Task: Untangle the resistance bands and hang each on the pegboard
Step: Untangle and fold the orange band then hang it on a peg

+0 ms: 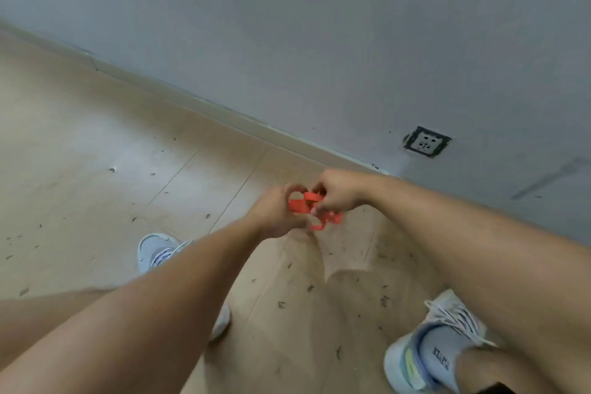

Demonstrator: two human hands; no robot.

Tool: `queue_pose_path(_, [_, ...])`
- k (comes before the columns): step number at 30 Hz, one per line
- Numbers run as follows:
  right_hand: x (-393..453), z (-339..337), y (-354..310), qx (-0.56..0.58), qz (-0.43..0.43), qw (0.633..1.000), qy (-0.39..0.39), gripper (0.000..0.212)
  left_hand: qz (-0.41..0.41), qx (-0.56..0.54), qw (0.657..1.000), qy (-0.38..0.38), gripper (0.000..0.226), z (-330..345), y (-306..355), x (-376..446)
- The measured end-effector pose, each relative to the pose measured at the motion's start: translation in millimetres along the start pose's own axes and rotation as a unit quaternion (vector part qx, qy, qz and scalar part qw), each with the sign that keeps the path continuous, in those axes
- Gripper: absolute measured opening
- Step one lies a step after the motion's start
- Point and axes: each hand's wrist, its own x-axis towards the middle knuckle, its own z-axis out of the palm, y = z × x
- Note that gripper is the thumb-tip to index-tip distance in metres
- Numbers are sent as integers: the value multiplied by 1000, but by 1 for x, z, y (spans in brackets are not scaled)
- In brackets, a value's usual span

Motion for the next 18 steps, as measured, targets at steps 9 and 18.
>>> queue_pose_path(9, [-121,-106,-30,39,-44,976,210,10,119,-47,991,-42,27,-96,130,-20])
queue_pose_path(18, [-143,-65,-1,290,-89,934,190,39,177,-172,969,22,18,-137,158,-51])
